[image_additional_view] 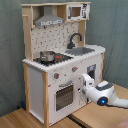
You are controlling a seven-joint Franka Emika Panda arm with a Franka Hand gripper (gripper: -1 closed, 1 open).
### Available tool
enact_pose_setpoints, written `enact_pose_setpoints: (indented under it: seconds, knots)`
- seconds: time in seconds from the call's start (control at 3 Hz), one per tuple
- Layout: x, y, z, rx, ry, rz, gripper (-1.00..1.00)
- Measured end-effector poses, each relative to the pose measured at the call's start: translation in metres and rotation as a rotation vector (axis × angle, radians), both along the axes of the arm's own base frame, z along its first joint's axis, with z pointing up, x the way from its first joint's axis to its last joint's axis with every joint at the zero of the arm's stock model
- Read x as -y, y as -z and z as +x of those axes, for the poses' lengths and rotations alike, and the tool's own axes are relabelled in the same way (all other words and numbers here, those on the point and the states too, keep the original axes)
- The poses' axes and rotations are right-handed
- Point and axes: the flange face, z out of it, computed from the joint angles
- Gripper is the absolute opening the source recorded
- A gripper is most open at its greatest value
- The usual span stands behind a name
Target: Play with the kitchen
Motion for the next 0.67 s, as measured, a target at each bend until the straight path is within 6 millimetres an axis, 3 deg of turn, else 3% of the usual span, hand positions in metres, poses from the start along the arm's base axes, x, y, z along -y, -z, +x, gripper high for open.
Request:
enact_pose_setpoints:
  seconds: [0.67]
  knots:
    - [0.0,-0.001,-0.059,0.018,-0.046,-0.064,1.0]
